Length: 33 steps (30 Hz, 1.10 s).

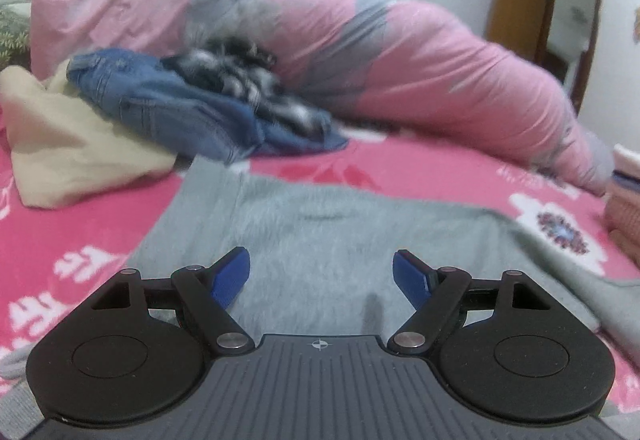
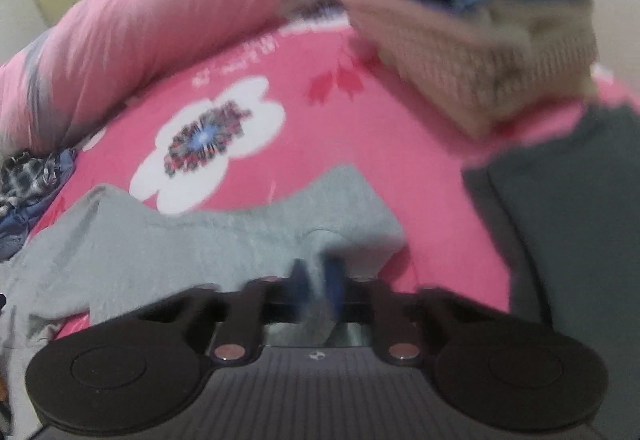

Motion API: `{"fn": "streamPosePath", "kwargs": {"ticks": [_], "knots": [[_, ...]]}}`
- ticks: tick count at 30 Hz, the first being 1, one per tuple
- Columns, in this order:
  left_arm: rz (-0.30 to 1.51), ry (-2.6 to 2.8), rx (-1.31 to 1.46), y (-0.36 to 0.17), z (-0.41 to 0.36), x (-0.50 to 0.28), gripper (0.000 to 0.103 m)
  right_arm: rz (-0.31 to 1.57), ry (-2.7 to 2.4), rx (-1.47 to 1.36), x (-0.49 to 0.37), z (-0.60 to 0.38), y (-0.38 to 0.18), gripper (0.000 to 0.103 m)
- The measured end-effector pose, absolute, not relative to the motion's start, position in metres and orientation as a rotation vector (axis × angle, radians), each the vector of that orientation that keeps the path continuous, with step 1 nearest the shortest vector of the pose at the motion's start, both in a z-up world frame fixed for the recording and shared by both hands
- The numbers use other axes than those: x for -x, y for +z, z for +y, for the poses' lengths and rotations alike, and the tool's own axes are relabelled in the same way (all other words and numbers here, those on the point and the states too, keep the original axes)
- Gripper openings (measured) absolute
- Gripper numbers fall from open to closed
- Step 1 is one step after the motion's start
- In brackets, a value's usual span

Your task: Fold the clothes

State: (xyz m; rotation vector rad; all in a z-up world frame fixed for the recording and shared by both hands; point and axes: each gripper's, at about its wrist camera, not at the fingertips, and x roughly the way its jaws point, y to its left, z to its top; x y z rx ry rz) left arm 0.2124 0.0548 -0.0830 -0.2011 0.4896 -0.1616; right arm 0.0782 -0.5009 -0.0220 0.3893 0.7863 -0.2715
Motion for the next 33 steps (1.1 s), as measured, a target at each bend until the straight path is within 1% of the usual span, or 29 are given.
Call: {"fn": "streamPosePath", "kwargs": {"ticks": [1, 6, 9, 12, 14, 15, 16, 18, 19, 20, 22, 25, 30, 33], "knots": [[0.498, -0.156, 0.215, -0.084, 0.057, -0.214, 0.079, 0.755, -0.279, -0.354, -0.080, -0.496, -0.015, 0.007], [0.527, -0.140, 0.294, -0.089, 0.072, -0.216, 0.079, 0.605, -0.311, -0.168, -0.108, -0.472, 0.029, 0.005], [0.523, -0.133, 0.285, -0.088, 0.070, -0.215, 0.079, 0.560, -0.363, -0.097, -0.150, -0.473, 0.053, 0.005], [0.523, -0.128, 0.275, -0.087, 0.069, -0.215, 0.079, 0.532, -0.482, 0.112, -0.199, -0.468, 0.061, 0.005], [0.527, -0.128, 0.271, -0.087, 0.068, -0.216, 0.079, 0.524, -0.580, 0.285, -0.234, -0.466, 0.053, 0.005], [0.529, -0.128, 0.269, -0.087, 0.068, -0.216, 0.079, 0.546, -0.603, 0.321, -0.250, -0.469, 0.044, 0.006], [0.531, -0.129, 0.266, -0.087, 0.068, -0.217, 0.079, 0.568, -0.624, 0.355, -0.266, -0.472, 0.035, 0.009], [0.539, -0.131, 0.260, -0.088, 0.066, -0.217, 0.079, 0.559, -0.591, 0.326, -0.252, -0.466, 0.039, 0.022], [0.542, -0.131, 0.259, -0.088, 0.066, -0.218, 0.079, 0.554, -0.573, 0.311, -0.245, -0.463, 0.041, 0.035], [0.545, -0.132, 0.257, -0.089, 0.066, -0.218, 0.079, 0.549, -0.556, 0.296, -0.237, -0.459, 0.043, 0.046], [0.546, -0.133, 0.256, -0.089, 0.065, -0.218, 0.079, 0.539, -0.521, 0.265, -0.222, -0.453, 0.046, 0.050], [0.547, -0.133, 0.257, -0.089, 0.066, -0.218, 0.079, 0.524, -0.468, 0.220, -0.200, -0.443, 0.052, 0.050], [0.505, -0.148, 0.282, -0.084, 0.069, -0.212, 0.079, 0.497, -0.381, 0.144, -0.163, -0.426, 0.062, 0.055], [0.478, -0.154, 0.312, -0.068, 0.067, -0.193, 0.079, 0.474, -0.253, 0.118, -0.122, -0.399, 0.079, 0.064]]}}
